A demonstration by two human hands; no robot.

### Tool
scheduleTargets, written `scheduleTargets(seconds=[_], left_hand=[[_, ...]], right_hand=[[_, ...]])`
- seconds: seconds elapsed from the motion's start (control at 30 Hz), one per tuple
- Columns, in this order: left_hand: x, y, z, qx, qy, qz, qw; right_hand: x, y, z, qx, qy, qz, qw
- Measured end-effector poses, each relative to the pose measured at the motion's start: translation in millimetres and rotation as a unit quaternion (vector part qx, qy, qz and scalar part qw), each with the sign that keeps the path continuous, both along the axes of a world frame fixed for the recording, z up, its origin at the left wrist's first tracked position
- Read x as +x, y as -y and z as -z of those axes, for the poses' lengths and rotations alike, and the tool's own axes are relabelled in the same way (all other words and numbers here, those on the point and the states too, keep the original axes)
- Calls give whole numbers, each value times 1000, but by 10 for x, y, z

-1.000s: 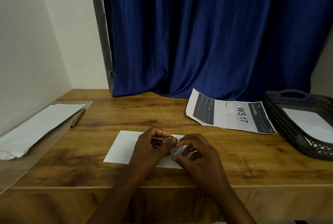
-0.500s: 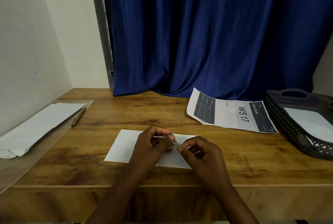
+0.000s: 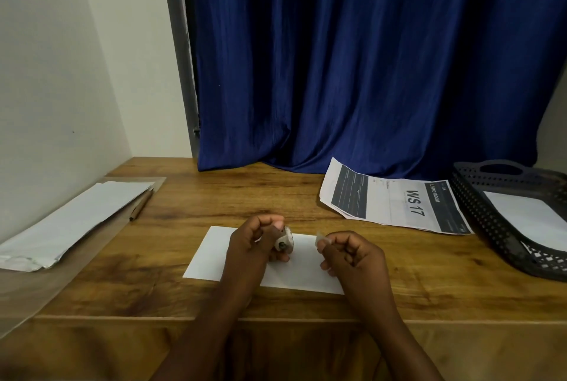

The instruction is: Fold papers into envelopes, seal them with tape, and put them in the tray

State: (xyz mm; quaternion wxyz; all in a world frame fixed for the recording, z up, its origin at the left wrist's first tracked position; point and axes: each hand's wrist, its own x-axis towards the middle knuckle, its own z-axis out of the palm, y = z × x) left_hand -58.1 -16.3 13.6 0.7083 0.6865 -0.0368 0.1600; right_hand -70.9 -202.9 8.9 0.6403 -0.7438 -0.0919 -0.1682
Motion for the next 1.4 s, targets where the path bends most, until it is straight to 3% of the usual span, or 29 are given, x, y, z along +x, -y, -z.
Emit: scheduleTargets(seconds=[0.17, 0.3, 0.4, 0.5, 0.6, 0.77, 0.9, 0.97, 1.07, 1.17, 1.23, 1.4], left_hand=[[-40, -80, -47, -73, 14, -17, 997], [-112, -412, -205, -46, 38, -57, 997], [-181, -856, -278, 58, 33, -149, 987], [-229, -1384, -226, 226, -10, -213, 951], [-303, -1734, -168, 335, -40, -226, 914], [-342, -1777, -53, 409, -62, -227, 882], [-286, -1607, -51, 522, -17, -297, 799], [-256, -1323, -115, 511, 39, -266, 817], [-144, -750, -137, 494, 87, -109, 858], [25, -253, -77, 507, 119, 4, 854], [127, -41, -32, 530, 95, 57, 841], [215, 117, 101, 579, 42, 96, 808]], right_hand=[[-5, -12, -8, -12, -15, 1, 1000], [-5, -12, -12, -19, -33, -1, 999], [-6, -11, -15, -21, -40, -6, 999], [-7, -18, -30, -25, -47, -3, 999], [-22, -13, -46, -31, -46, -8, 998], [-33, 8, -66, -23, -53, -12, 998], [-50, 41, -94, 27, -68, -4, 997], [-57, 57, -108, 58, -76, -2, 995], [-52, 77, -116, 118, -91, -5, 989], [-12, 141, -162, 195, -137, -24, 971], [29, 238, -216, 219, -174, -36, 959], [102, 482, -282, 26, -150, 14, 988]])
